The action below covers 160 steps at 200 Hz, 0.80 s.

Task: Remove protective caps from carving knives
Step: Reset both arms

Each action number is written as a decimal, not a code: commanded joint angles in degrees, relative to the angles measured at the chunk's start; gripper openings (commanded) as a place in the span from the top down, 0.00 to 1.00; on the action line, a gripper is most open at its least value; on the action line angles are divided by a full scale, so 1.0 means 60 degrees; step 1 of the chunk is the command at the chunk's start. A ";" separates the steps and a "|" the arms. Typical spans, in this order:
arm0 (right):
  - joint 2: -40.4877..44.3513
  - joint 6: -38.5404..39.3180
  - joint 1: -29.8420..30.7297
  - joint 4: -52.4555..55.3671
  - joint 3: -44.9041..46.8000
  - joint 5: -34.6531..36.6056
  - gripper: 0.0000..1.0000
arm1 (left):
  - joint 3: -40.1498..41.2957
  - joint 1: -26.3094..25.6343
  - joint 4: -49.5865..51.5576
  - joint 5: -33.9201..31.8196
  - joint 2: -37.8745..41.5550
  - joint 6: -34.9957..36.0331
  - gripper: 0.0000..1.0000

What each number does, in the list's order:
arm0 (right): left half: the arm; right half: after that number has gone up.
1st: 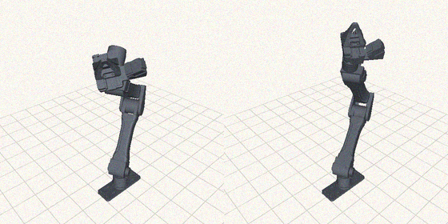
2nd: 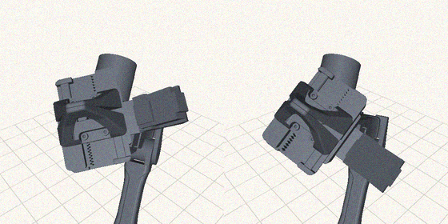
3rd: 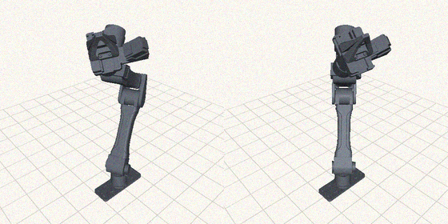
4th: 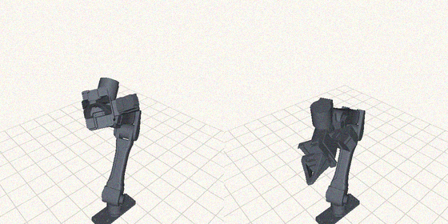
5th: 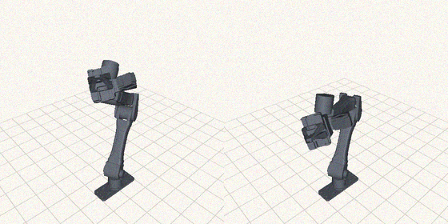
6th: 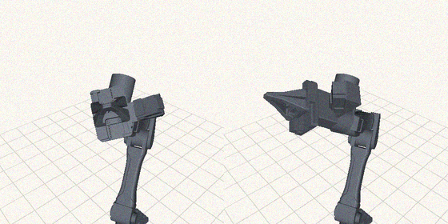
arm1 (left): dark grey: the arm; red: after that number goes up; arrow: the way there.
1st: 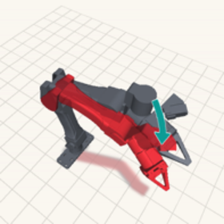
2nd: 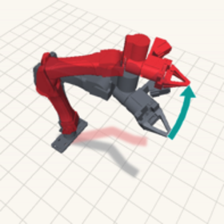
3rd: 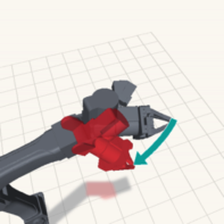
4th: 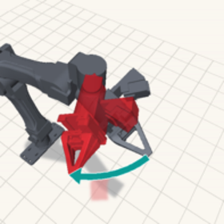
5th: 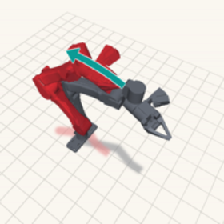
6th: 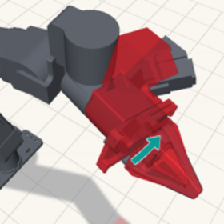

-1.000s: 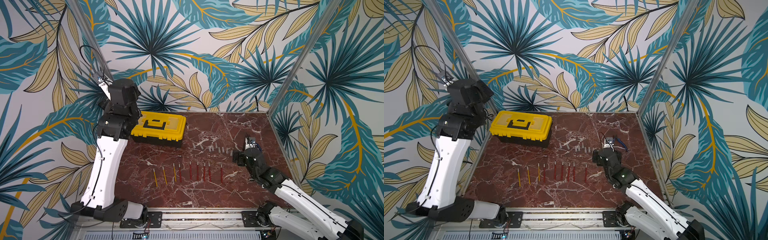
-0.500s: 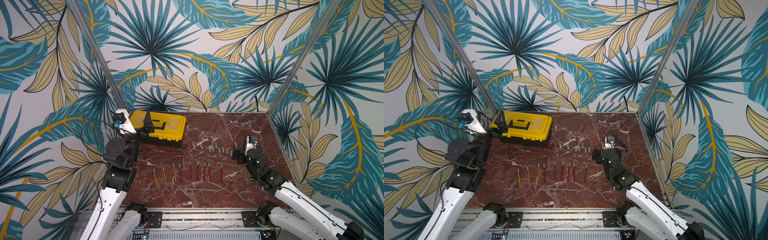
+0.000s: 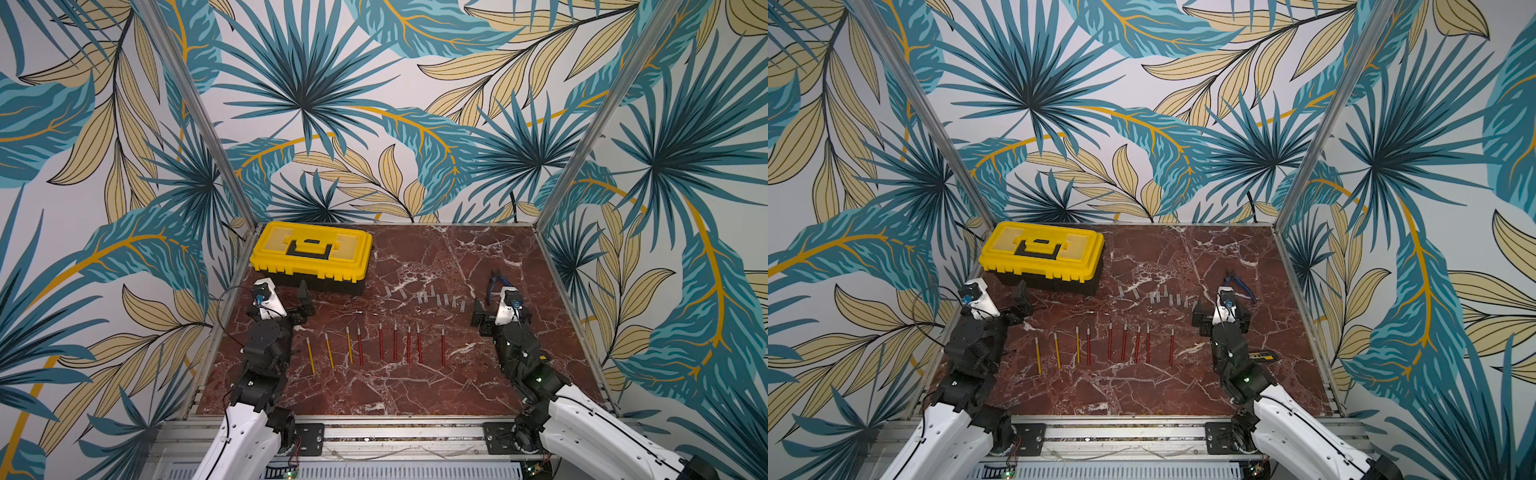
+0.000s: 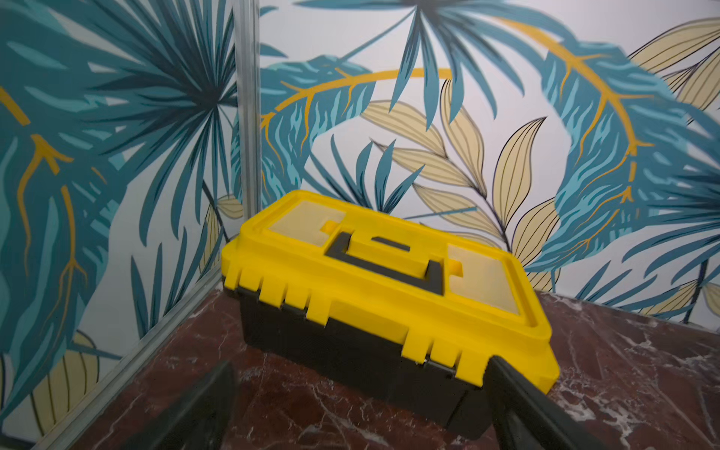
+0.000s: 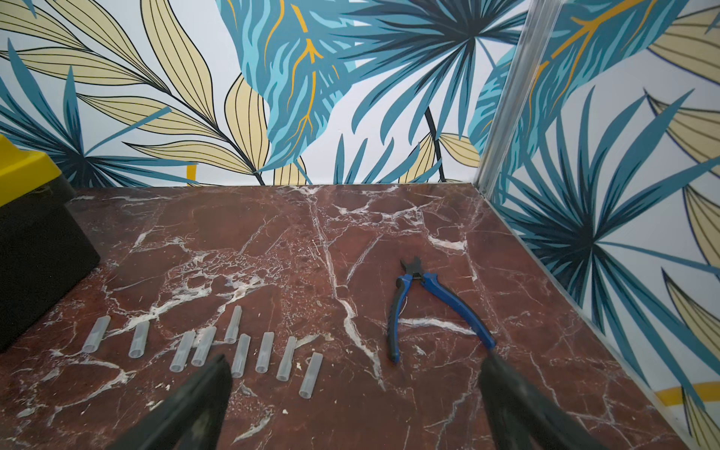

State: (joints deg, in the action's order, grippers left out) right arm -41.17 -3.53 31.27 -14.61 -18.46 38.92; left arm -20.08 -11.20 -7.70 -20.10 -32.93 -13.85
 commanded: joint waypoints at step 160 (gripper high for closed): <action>-0.2314 0.0990 -0.1792 -0.2092 0.0538 0.0010 0.01 | 0.0315 0.0235 -0.3573 -0.1138 -0.5365 0.1094 0.00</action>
State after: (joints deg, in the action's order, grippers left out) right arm -53.87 6.13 25.17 -24.88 -16.60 43.13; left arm -18.76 -10.52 -23.14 -26.17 -63.29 -8.60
